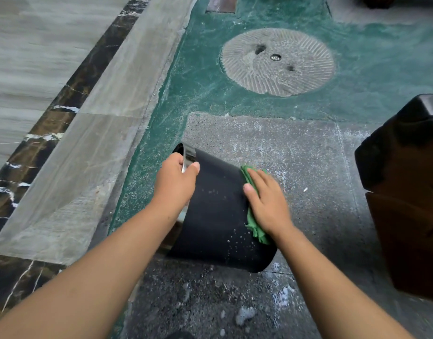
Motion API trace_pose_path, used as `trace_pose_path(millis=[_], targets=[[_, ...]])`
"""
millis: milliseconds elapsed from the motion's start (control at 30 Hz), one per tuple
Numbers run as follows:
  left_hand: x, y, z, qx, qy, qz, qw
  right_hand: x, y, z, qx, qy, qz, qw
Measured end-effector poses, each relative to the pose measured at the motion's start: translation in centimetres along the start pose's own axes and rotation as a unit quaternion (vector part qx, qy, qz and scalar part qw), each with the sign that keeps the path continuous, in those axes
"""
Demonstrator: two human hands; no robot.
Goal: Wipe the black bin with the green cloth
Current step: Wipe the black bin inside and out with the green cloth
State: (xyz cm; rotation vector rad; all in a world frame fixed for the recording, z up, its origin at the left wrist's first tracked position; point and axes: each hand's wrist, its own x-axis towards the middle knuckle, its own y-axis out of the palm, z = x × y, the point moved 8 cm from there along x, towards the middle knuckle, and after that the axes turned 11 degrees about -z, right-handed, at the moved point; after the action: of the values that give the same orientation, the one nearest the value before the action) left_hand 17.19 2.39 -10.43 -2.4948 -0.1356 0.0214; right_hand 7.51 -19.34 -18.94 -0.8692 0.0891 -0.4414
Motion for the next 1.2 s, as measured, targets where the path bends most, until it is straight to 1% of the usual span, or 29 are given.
trace_pose_path(millis=[133,233,367,433,567,633,667,700,800,833,900,1033,1200], targets=[[0.8,-0.2,0.7,-0.014,-0.035,-0.014,0.999,-4.4,0.1,1.8,-0.029,-0.029,-0.051,0.998],[1.3,0.1,1.2,-0.043,-0.070,-0.014,0.996,-7.7,0.5,3.7,-0.013,-0.057,-0.094,0.994],[1.6,-0.2,1.5,-0.038,-0.075,-0.022,0.996,-11.2,1.8,6.9,-0.018,-0.086,-0.131,0.987],[1.6,-0.2,1.4,-0.039,-0.074,-0.025,0.996,-12.0,2.5,8.4,-0.023,-0.120,-0.139,0.983],[1.8,-0.3,1.3,-0.032,-0.080,-0.022,0.996,-12.3,3.3,10.7,-0.029,-0.212,-0.128,0.968],[1.7,-0.3,1.5,-0.034,-0.077,-0.022,0.996,-11.9,3.1,10.4,-0.032,-0.232,-0.117,0.965],[1.6,-0.4,1.6,-0.036,-0.076,-0.025,0.996,-11.6,2.8,9.8,-0.031,-0.221,-0.113,0.968],[1.6,-0.5,1.6,-0.036,-0.073,-0.029,0.996,-11.1,2.5,8.9,-0.026,-0.194,-0.113,0.974],[1.3,-1.1,1.6,-0.010,-0.048,-0.034,0.998,-9.5,1.5,5.7,-0.013,-0.070,-0.117,0.990],[1.2,-1.3,1.6,-0.005,-0.040,-0.034,0.999,-9.2,1.3,5.0,-0.009,-0.050,-0.114,0.992],[1.0,-1.5,1.5,-0.007,-0.026,-0.033,0.999,-8.7,1.0,3.9,-0.005,-0.035,-0.103,0.994],[0.6,-1.5,0.9,0.025,0.025,-0.027,0.999,-6.3,0.3,1.7,0.010,0.010,-0.077,0.997],[-0.8,-1.1,0.3,0.016,0.090,0.040,0.995,-0.6,0.3,-0.3,0.015,0.044,-0.004,0.999]])
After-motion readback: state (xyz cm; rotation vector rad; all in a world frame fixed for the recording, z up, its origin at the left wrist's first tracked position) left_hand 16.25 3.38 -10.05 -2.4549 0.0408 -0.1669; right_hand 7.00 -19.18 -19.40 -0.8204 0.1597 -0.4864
